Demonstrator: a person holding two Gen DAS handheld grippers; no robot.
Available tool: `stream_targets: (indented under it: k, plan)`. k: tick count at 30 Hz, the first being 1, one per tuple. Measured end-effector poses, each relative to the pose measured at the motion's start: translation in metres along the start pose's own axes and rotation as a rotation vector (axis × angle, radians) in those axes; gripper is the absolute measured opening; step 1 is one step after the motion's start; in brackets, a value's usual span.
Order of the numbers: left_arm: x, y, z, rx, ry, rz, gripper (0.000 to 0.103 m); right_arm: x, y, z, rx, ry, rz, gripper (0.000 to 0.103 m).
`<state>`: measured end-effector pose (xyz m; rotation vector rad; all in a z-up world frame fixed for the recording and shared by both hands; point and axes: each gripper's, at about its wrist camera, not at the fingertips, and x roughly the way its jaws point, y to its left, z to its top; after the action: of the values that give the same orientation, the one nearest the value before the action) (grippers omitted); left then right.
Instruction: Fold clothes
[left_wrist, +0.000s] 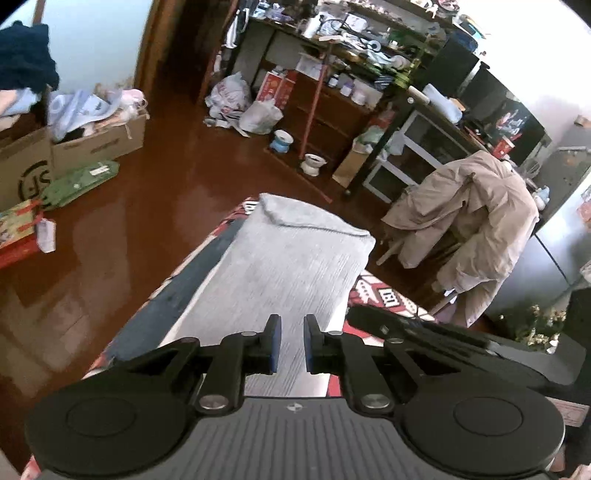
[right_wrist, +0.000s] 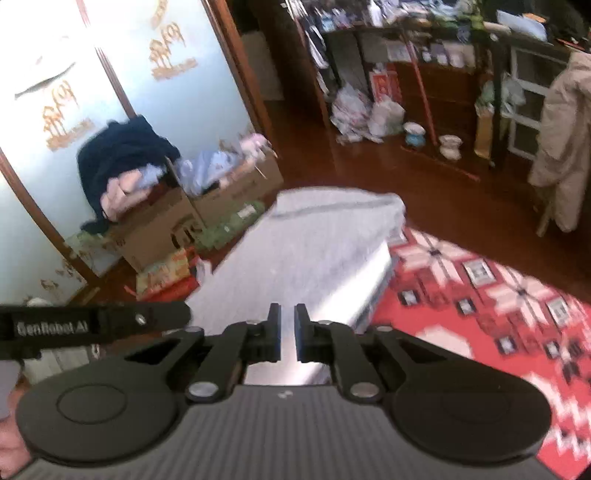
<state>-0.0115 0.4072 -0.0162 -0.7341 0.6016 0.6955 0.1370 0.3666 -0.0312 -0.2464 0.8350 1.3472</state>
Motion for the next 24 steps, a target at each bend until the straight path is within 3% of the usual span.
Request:
stream_targets:
  k: [5,12,15,21,24]
  plan:
    - [0.033,-0.001,0.013,0.042,0.011,-0.01,0.011,0.037,-0.01,0.02,-0.035,-0.029,-0.001,0.009]
    - [0.039,0.006,0.001,0.128,0.087,0.014,0.01,0.053,-0.018,0.002,-0.053,0.07,0.007,0.007]
    - [0.035,0.005,0.007,0.135,0.08,0.0,0.01,0.044,-0.022,0.001,-0.034,0.046,0.006,0.007]
    - [0.05,-0.012,0.032,0.169,0.046,-0.051,0.01,0.051,-0.036,0.038,-0.04,-0.028,-0.021,0.009]
    - [0.071,-0.015,0.036,0.14,0.105,-0.092,0.01,0.068,-0.045,0.048,-0.039,-0.021,-0.038,0.009]
